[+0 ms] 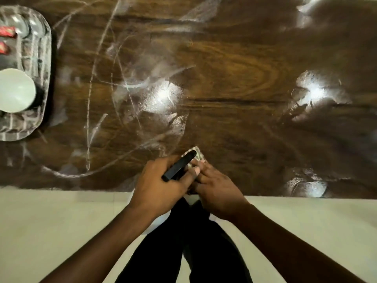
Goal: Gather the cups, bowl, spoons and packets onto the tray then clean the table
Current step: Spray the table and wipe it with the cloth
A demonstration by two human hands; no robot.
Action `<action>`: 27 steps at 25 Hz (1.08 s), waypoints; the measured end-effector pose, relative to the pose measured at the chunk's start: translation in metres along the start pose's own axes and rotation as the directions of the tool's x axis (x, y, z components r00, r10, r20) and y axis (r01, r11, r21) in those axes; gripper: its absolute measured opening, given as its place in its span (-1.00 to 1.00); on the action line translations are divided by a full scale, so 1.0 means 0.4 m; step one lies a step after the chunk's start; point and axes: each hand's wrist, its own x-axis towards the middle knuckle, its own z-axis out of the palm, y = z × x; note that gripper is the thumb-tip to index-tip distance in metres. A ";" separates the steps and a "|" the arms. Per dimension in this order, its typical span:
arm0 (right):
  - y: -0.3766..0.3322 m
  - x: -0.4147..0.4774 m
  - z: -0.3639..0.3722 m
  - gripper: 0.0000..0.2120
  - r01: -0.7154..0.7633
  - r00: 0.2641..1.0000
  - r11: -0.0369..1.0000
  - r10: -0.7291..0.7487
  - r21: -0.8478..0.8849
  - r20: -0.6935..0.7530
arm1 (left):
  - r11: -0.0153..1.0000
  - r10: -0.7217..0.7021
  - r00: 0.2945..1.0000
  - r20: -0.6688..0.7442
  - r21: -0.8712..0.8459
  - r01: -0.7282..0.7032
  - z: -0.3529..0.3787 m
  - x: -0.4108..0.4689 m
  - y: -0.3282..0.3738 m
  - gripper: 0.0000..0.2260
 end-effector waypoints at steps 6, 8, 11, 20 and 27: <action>0.022 -0.216 0.019 -0.31 -0.625 0.686 0.751 0.659 0.215 -0.309 | 1.000 0.014 1.000 0.000 -0.002 -0.014 0.055 -0.077 -0.045 -0.61; -0.094 -0.168 0.067 -0.29 -0.772 0.401 0.521 0.844 0.364 -0.357 | 1.000 0.011 1.000 0.010 -0.030 -0.010 0.077 -0.104 -0.049 -0.70; -0.219 -0.111 0.106 -0.32 -0.584 0.706 0.755 0.654 0.298 -0.272 | 0.999 0.018 0.999 -0.031 -0.039 -0.019 0.101 -0.137 -0.053 -0.73; -0.093 -0.197 0.062 -0.27 -0.772 0.432 0.543 0.830 0.331 -0.353 | 0.984 -0.041 0.972 -0.233 -0.180 -0.002 0.065 -0.197 -0.149 -0.69; -0.256 0.020 0.127 -0.34 -0.093 0.996 0.995 0.092 0.047 0.018 | 0.985 -0.106 0.942 -0.319 -0.163 0.056 0.010 -0.222 -0.253 -0.71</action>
